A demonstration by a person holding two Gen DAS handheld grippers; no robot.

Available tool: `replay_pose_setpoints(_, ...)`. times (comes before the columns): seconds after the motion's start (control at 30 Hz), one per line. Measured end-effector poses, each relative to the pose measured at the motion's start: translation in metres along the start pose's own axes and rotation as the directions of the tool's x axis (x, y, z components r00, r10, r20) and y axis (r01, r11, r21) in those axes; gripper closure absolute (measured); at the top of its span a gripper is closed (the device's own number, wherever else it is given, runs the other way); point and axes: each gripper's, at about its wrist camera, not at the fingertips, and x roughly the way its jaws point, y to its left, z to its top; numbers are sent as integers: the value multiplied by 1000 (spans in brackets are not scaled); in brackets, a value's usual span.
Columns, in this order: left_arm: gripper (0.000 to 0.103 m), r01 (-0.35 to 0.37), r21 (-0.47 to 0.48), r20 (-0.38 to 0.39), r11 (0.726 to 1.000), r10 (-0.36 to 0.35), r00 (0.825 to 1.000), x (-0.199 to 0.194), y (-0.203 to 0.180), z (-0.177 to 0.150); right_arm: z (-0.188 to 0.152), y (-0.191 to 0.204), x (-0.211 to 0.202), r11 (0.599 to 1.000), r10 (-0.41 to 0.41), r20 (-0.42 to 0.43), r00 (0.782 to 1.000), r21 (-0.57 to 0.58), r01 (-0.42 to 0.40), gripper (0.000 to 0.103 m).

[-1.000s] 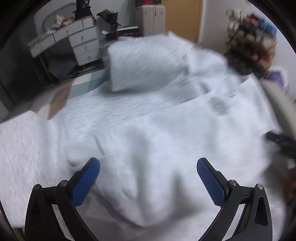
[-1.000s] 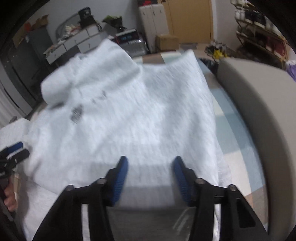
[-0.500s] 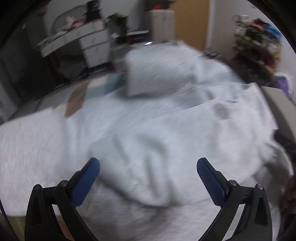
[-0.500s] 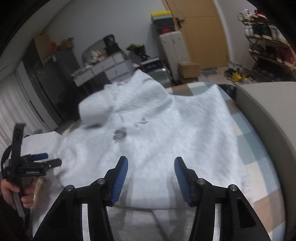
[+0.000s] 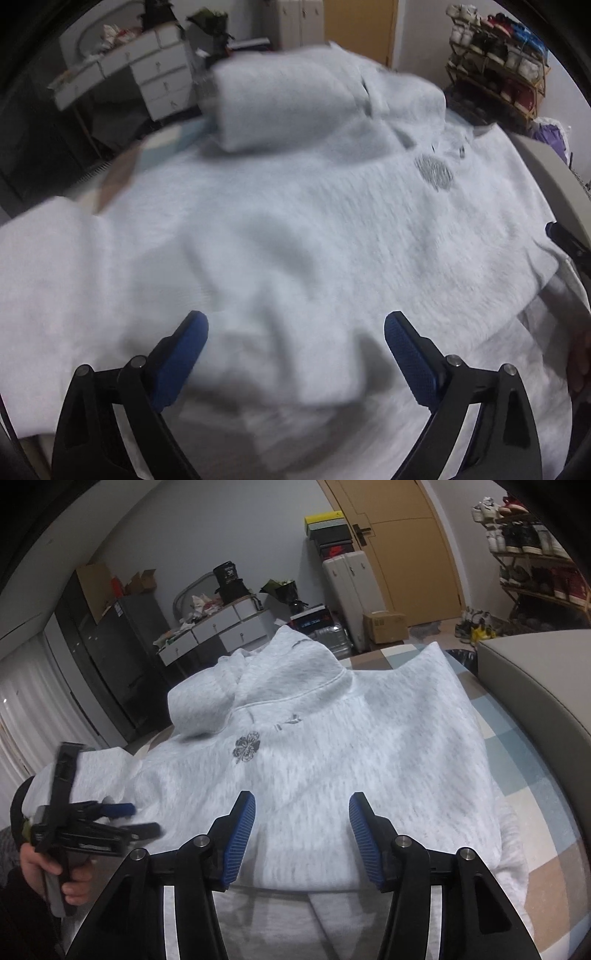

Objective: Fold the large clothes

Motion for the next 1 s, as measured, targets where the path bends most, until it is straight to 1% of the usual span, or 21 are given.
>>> replay_pose_setpoints(0.13, 9, -69, -122, 117, 990, 84, 990, -70, 64, -19, 0, -6, -4, 999, 11, 19, 1000, 37, -11, 38)
replay_pose_setpoints(0.2, 9, -87, -232, 171, 969, 129, 977, -105, 107, -31, 0, -7, -4, 999, 9, 23, 1000, 47, -10, 36)
replay_pose_setpoints(0.23, 9, -112, -294, 193, 949, 173, 966, -124, 130, -39, -1, -7, -4, 999, 10, 24, 1000, 48, -11, 36)
replay_pose_setpoints(0.3, 9, -149, -406, 230, 901, 259, 938, -149, 171, -52, -1, -7, -4, 999, 15, 24, 1000, 47, -16, 32)
replay_pose_setpoints(0.33, 9, -168, -485, 243, 858, 317, 917, -169, 198, -68, -1, -6, -4, 999, 12, 25, 1000, 44, -13, 31)
replay_pose_setpoints(0.37, 9, -172, -542, 249, 823, 352, 902, -180, 218, -73, -1, -6, -4, 999, 11, 26, 1000, 43, -12, 31)
replay_pose_setpoints(0.4, 9, -166, -587, 251, 792, 373, 893, -190, 233, -82, -1, -5, -4, 999, 12, 27, 1000, 40, -13, 31)
replay_pose_setpoints(0.43, 9, -153, -649, 247, 745, 397, 884, -200, 256, -96, -2, -4, -4, 999, 12, 28, 1000, 37, -13, 30)
replay_pose_setpoints(0.47, 8, -135, -701, 238, 701, 407, 882, -201, 269, -105, -2, -4, -4, 999, 11, 28, 1000, 32, -12, 29)
replay_pose_setpoints(0.5, 8, -115, -741, 224, 662, 405, 887, -202, 285, -116, -2, -3, -4, 1000, 10, 28, 1000, 27, -11, 29)
replay_pose_setpoints(0.53, 8, -104, -763, 213, 638, 400, 892, -199, 291, -120, -1, -2, -3, 1000, 10, 28, 1000, 22, -11, 28)
replay_pose_setpoints(0.57, 8, -67, -793, 206, 605, 371, 906, -193, 308, -130, -1, -2, -3, 1000, 9, 27, 1000, 20, -10, 28)
replay_pose_setpoints(0.63, 8, -22, -808, 208, 588, 320, 925, -175, 315, -130, -1, -1, -3, 1000, 6, 27, 1000, 17, -7, 28)
replay_pose_setpoints(0.67, 8, -20, -810, 198, 586, 306, 931, -165, 318, -128, -1, -1, -3, 1000, 6, 27, 1000, 18, -7, 28)
replay_pose_setpoints(0.73, 8, -35, -791, 172, 610, 277, 945, -147, 326, -125, -1, -1, -3, 1000, 5, 28, 1000, 21, -5, 28)
replay_pose_setpoints(0.77, 8, -37, -788, 165, 614, 270, 949, -148, 331, -127, -1, -1, -2, 1000, 4, 29, 1000, 23, -5, 28)
replay_pose_setpoints(0.83, 8, -62, -794, 147, 604, 291, 945, -140, 333, -120, -2, -1, -3, 1000, 4, 31, 1000, 26, -4, 28)
replay_pose_setpoints(0.9, 9, -26, -809, 165, 588, 269, 949, -142, 343, -124, -2, -1, -3, 1000, 3, 32, 999, 26, -4, 28)
replay_pose_setpoints(0.93, 17, -33, -810, 171, 585, 289, 942, -138, 343, -122, -2, -1, -2, 1000, 3, 31, 1000, 26, -4, 28)
replay_pose_setpoints(0.97, 33, -50, -813, 165, 581, 312, 935, -146, 345, -118, -2, -1, -2, 1000, 3, 32, 999, 26, -3, 28)
replay_pose_setpoints(1.0, 42, -62, -811, 164, 581, 329, 930, -156, 348, -121, -2, 0, -2, 1000, 3, 32, 999, 25, -4, 28)
